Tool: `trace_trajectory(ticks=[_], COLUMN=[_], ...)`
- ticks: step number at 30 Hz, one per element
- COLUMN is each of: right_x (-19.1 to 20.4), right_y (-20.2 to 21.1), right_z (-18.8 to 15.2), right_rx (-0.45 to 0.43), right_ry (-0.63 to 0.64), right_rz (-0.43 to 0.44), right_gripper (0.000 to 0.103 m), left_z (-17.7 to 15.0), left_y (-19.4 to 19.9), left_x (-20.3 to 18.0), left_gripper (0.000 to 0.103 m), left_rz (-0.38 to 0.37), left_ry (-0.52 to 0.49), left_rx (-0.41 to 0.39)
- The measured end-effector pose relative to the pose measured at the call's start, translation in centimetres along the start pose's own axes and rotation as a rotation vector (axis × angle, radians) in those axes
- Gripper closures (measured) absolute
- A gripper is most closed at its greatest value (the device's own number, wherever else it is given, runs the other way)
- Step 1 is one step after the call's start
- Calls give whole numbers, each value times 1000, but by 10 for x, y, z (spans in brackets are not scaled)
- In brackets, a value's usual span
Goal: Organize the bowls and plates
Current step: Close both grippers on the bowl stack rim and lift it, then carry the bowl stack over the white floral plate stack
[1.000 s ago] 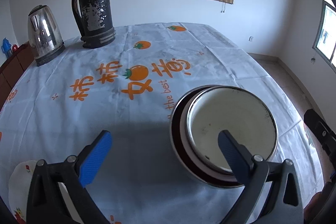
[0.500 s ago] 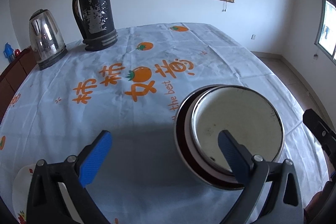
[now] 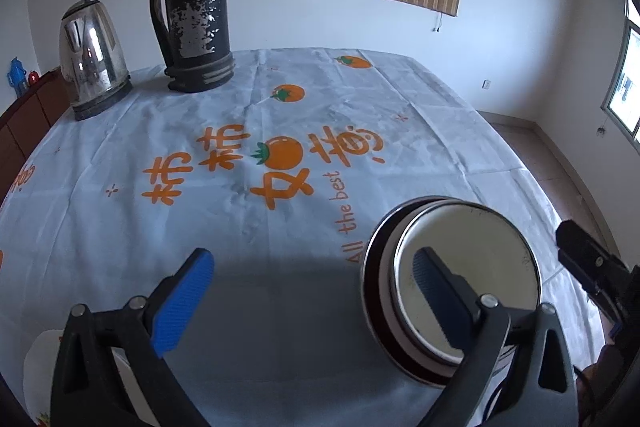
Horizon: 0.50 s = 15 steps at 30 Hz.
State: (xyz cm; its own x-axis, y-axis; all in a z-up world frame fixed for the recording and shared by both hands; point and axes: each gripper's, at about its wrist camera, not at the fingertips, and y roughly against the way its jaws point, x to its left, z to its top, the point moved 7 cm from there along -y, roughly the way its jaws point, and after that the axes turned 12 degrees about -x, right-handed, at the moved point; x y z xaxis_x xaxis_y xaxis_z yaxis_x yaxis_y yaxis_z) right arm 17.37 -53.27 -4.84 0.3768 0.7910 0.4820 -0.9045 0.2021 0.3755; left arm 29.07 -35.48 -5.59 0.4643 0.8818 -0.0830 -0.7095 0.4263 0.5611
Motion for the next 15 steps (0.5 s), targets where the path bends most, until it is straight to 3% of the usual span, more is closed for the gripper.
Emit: trace_trajectory(ticks=[2, 8, 10, 12, 15], right_x=[8, 18, 19, 17, 18], right_y=[-10, -26, -30, -36, -39], right_z=[-9, -28, -33, -40, -45], right_rx=[44, 111, 129, 162, 181], right_ry=[-1, 30, 38, 31, 3], right_rz=[19, 14, 4, 1, 28], right_gripper=[37, 37, 39, 55, 60], left_z=[1, -2, -7, -14, -22], left_y=[-5, -16, -22, -27, -37], left_x=[-4, -17, -23, -28, -30], left_gripper=[9, 11, 23, 31, 45], left_rz=[-28, -113, -135, -156, -157], left_ry=[13, 74, 75, 75, 78], left_rx=[23, 80, 110, 142, 178])
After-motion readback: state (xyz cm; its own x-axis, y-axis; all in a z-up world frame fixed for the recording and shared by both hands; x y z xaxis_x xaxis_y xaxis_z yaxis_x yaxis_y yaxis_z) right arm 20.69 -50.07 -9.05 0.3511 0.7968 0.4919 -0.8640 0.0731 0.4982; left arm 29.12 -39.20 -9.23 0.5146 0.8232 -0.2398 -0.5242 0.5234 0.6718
